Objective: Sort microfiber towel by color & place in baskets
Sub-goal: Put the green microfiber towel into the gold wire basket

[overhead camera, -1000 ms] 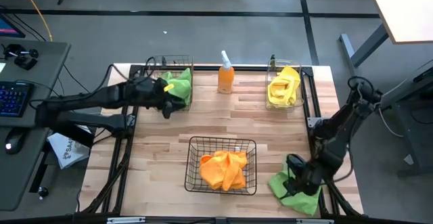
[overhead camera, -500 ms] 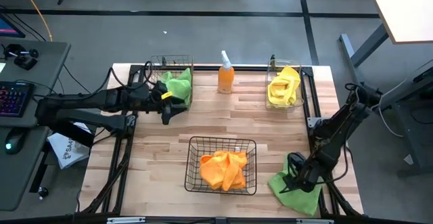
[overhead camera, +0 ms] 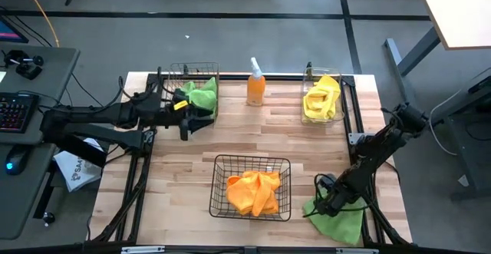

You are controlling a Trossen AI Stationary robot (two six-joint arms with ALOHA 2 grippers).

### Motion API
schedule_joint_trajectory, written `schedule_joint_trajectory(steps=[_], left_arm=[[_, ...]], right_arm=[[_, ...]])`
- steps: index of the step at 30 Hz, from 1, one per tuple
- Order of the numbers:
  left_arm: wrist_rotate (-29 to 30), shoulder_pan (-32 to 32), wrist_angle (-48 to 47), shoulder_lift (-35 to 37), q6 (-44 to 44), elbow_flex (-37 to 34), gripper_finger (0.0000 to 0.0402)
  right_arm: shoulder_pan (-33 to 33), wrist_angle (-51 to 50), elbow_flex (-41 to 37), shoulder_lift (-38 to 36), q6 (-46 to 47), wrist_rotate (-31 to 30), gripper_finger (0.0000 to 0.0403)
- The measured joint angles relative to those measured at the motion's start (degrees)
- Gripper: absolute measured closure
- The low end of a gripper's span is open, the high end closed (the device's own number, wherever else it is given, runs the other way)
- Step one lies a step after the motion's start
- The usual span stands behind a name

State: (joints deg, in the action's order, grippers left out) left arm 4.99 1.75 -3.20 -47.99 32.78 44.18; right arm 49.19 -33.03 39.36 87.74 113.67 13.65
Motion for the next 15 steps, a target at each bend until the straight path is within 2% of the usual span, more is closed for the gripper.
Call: schedule_joint_trajectory(steps=[3,7,8,9,11,15], left_arm=[[-0.3,0.3,10.2,1.6,-0.1,-0.1,0.0182],[-0.4,2.2,30.0,6.0,-4.8,0.1,0.0182],[-0.3,2.6,33.4,7.1,-6.3,0.1,0.0182],[-0.2,2.9,36.1,8.1,-7.7,0.1,0.0182],[-0.2,3.4,38.4,10.4,-9.2,0.1,0.0182],[0.3,3.6,33.7,14.1,-9.4,0.1,0.0182]], right_arm=[[-0.1,-0.6,1.4,1.6,-3.0,1.2,0.0166],[0.0,-2.8,3.5,1.7,-6.9,-1.0,0.0337],[0.0,-3.7,4.1,1.6,-7.6,-1.9,0.0368],[-0.1,-4.9,4.7,1.3,-8.3,-3.3,0.0381],[-0.9,-8.5,6.4,0.3,-8.3,-5.7,0.0379],[-3.5,-18.2,13.6,-4.9,-10.9,-14.4,0.0397]])
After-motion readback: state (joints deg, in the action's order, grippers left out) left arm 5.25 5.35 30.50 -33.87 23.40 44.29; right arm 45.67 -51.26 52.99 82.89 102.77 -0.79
